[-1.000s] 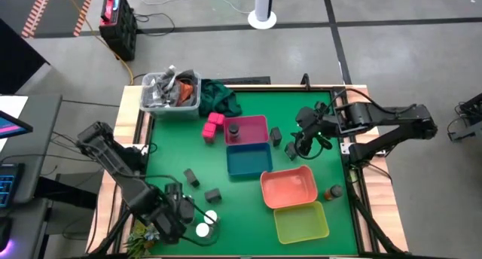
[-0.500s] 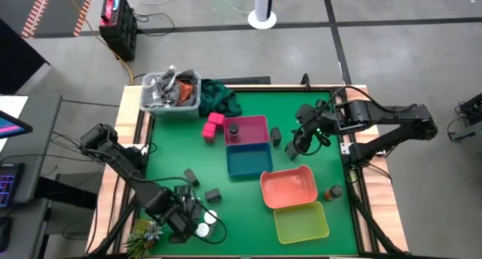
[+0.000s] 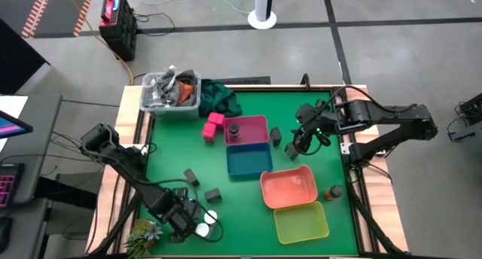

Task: Sort spices by type
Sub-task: Put the left black seasoning bottle into the pink bin

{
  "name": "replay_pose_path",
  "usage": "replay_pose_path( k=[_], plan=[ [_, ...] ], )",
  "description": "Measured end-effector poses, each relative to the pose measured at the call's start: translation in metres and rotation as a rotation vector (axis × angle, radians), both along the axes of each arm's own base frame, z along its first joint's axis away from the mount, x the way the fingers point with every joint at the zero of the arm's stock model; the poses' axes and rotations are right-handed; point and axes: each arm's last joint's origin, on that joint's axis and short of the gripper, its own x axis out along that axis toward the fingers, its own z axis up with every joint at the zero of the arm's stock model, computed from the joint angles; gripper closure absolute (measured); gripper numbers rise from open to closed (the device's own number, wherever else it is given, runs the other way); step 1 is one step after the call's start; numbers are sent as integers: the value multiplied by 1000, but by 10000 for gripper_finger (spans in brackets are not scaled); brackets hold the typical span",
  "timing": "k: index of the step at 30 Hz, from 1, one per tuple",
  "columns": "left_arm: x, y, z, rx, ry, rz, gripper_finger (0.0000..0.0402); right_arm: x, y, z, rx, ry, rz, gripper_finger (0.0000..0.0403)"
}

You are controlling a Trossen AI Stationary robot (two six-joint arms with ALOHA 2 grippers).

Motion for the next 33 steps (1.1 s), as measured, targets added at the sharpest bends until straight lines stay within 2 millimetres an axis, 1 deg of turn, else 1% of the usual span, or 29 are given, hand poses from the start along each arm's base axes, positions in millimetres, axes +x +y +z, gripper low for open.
replay_pose_path(
  k=[6,8,12,16,20,23,26,30,33],
  plan=[
    [5,2,0,-30,-14,14,191,0,0,0,0,1,1,132],
    [7,3,0,-38,-18,28,204,0,0,0,0,1,1,132],
    [8,5,0,-37,-10,56,204,0,0,0,0,1,1,132],
    [2,10,1,7,37,66,199,0,0,0,0,1,1,132],
    [-3,21,10,24,57,60,199,0,0,0,0,1,1,132],
    [-5,35,25,11,31,59,200,0,-1,0,0,0,-1,132],
    [-7,54,41,0,4,74,199,0,-1,0,1,0,-6,132],
    [-8,85,62,-28,-59,116,199,0,-1,0,28,-2,-2,132],
    [-9,110,78,-65,-122,178,199,0,1,0,52,-8,-1,132]
  ],
)
